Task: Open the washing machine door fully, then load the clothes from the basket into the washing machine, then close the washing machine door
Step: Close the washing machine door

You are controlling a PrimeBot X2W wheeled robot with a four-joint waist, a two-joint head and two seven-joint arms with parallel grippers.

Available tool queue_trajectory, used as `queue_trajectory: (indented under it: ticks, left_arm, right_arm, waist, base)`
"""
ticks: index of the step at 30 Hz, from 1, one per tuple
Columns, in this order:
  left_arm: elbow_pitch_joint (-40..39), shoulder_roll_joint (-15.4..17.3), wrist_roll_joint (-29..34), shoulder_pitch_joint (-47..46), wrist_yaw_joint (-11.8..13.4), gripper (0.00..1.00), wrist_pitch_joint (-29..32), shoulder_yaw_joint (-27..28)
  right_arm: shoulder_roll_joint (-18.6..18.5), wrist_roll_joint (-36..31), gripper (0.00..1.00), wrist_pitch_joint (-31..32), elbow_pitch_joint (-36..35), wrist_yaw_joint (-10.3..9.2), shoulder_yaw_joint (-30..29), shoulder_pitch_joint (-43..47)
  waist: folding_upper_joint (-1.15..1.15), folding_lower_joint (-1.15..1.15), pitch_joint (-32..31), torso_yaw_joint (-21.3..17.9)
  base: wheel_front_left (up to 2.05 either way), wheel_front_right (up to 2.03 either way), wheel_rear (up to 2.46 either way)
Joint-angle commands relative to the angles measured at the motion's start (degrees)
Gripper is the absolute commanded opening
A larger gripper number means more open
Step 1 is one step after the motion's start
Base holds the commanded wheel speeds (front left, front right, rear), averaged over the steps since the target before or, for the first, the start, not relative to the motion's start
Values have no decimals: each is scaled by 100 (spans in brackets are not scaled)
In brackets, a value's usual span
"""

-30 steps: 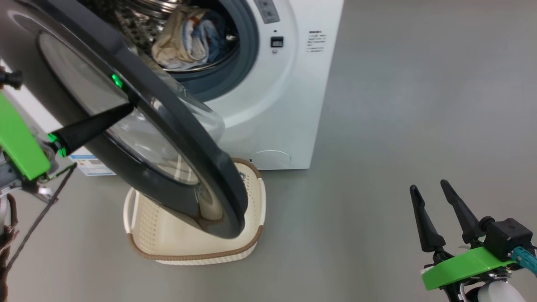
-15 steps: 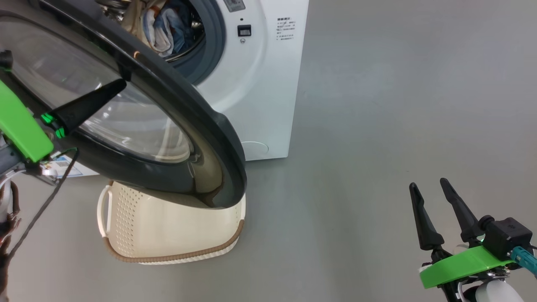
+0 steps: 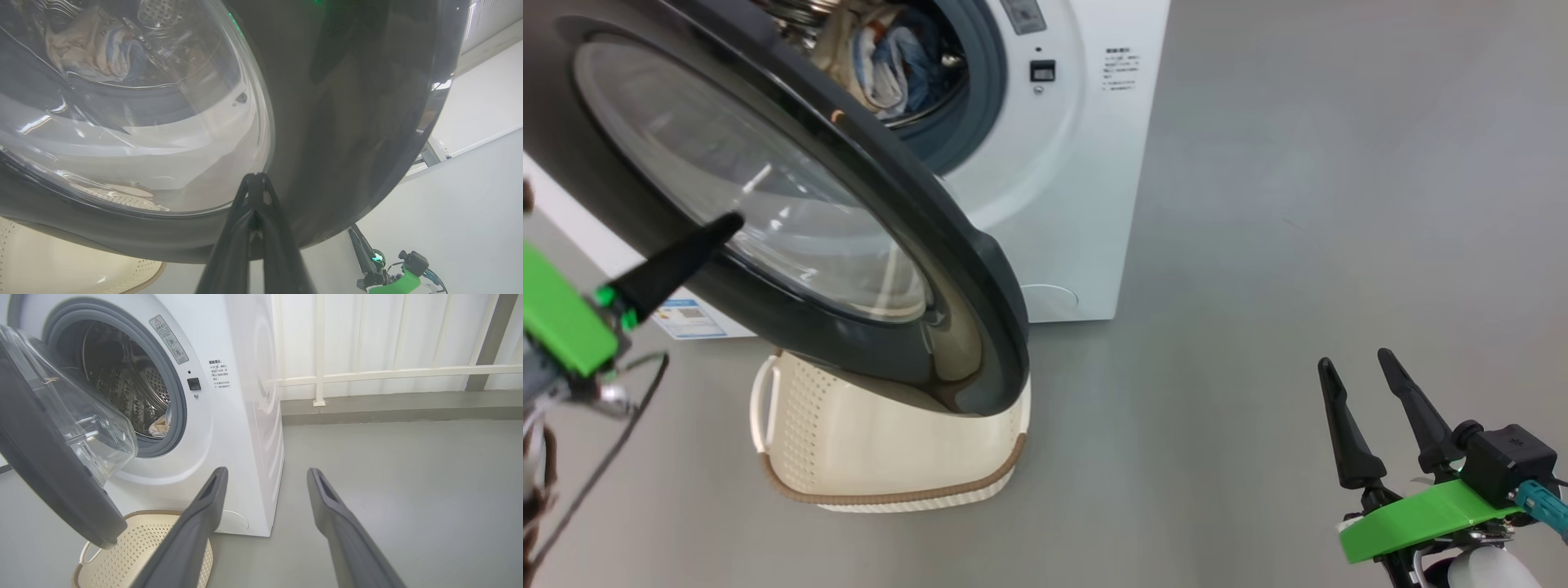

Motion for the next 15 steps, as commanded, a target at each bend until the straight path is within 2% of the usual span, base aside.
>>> queue_trajectory:
  ticks: [1, 3, 4, 15]
  left_arm:
    - [-128, 352, -23, 103, -36, 4, -163, 305]
    - [-125, 390, -52, 316, -36, 90, -266, 342]
    - [-114, 413, -16, 415, -36, 100, -372, 361]
    - [115, 354, 27, 1362, -36, 100, -1440, 456]
  right_arm:
    - [-109, -44, 100, -47, -113, 25, 128, -16]
    - [-115, -41, 100, -47, -112, 25, 135, -6]
    - [-119, -41, 100, -47, -112, 25, 140, -5]
    - [-160, -26, 100, -47, -92, 25, 208, 5]
  waist:
    - [0, 0, -79, 102]
    - [0, 0, -100, 148]
    - [0, 0, -113, 171]
    - [0, 0, -202, 419]
  base:
    - [0, 0, 0]
    - [0, 0, 0]
    - [0, 0, 0]
    - [0, 0, 0]
